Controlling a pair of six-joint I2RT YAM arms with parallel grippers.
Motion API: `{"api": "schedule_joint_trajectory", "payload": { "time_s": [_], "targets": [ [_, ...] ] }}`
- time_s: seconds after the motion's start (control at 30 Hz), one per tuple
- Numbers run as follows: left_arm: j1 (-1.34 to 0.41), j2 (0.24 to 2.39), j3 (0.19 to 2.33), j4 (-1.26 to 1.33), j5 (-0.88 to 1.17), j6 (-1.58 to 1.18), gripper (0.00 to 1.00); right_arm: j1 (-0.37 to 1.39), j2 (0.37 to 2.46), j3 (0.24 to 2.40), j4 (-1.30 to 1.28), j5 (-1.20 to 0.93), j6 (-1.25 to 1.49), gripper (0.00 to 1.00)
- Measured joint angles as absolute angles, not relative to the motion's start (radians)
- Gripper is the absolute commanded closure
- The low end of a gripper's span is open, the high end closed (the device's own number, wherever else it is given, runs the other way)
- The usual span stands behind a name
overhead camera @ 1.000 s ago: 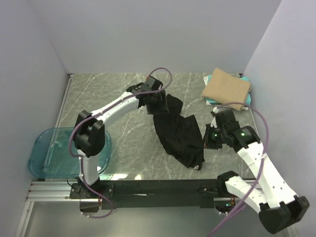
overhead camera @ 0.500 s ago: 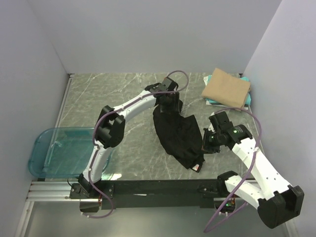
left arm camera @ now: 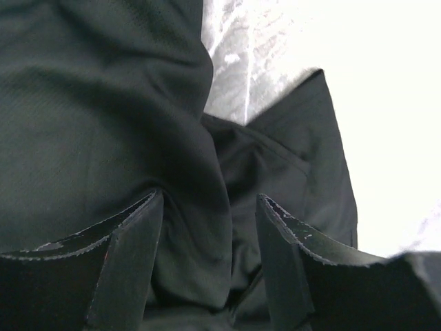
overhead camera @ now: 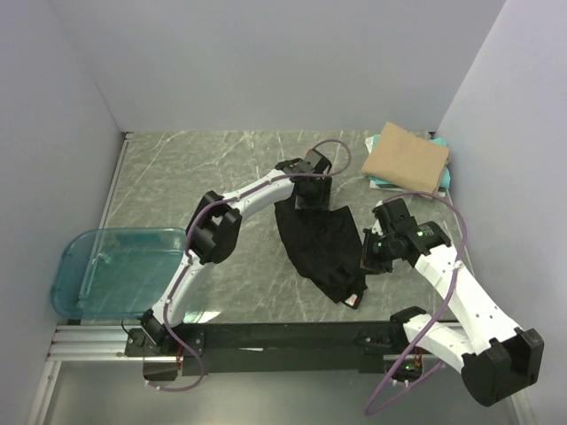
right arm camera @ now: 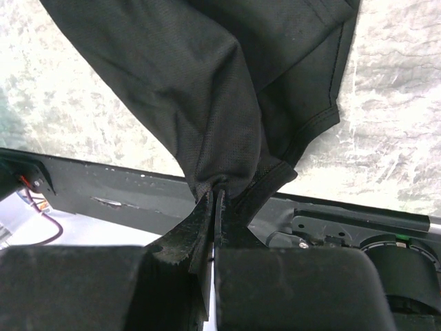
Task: Fold and stack the t-shirts
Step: Flatten the tshirt out
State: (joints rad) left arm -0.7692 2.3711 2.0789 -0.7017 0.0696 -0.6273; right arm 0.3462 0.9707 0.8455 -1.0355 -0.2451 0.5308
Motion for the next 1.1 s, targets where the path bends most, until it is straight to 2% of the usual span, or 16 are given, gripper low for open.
{"api": "schedule_joint_trajectory", "payload": {
  "time_s": [0.1, 0.13, 0.2, 0.23, 0.33, 0.5, 0.6, 0.83, 0.93, 1.1],
  "targets": [
    [-0.776, 2.401, 2.089, -0.702, 0.049, -0.622, 0.44, 0.346, 0.976, 0.847, -1.033, -0.253, 0.530, 1.00],
    [-0.779, 2.409, 2.089, -0.704, 0.043, -0.621, 0.52, 0.346, 0.976, 0.848, -1.033, -0.255, 0.530, 1.00],
    [-0.781, 2.418, 2.089, -0.705, 0.030, -0.620, 0.63, 0.346, 0.976, 0.850, -1.033, -0.255, 0.530, 1.00],
    [-0.781, 2.419, 2.089, -0.705, 0.022, -0.619, 0.78, 0.346, 0.976, 0.851, -1.033, -0.256, 0.530, 1.00],
    [-0.781, 2.419, 2.089, -0.706, -0.019, -0.618, 0.91, 0.346, 0.976, 0.855, -1.034, -0.256, 0.531, 1.00],
    [-0.774, 2.416, 2.090, -0.722, -0.082, -0.622, 0.92, 0.346, 0.969, 0.888, -1.036, -0.244, 0.535, 1.00],
    [-0.744, 2.391, 2.089, -0.734, -0.080, -0.645, 0.97, 0.342, 0.981, 0.925, -1.036, -0.209, 0.533, 1.00],
    [-0.526, 2.154, 2.056, -0.690, -0.017, -0.705, 1.00, 0.249, 1.192, 1.129, -0.984, -0.146, 0.478, 1.00],
    [-0.408, 2.066, 2.104, -0.633, 0.027, -0.727, 1.00, 0.185, 1.355, 1.348, -0.991, -0.133, 0.437, 1.00],
    [-0.294, 1.972, 2.162, -0.496, 0.089, -0.765, 1.00, 0.120, 1.594, 1.898, -1.015, -0.091, 0.379, 1.00]
  ]
}}
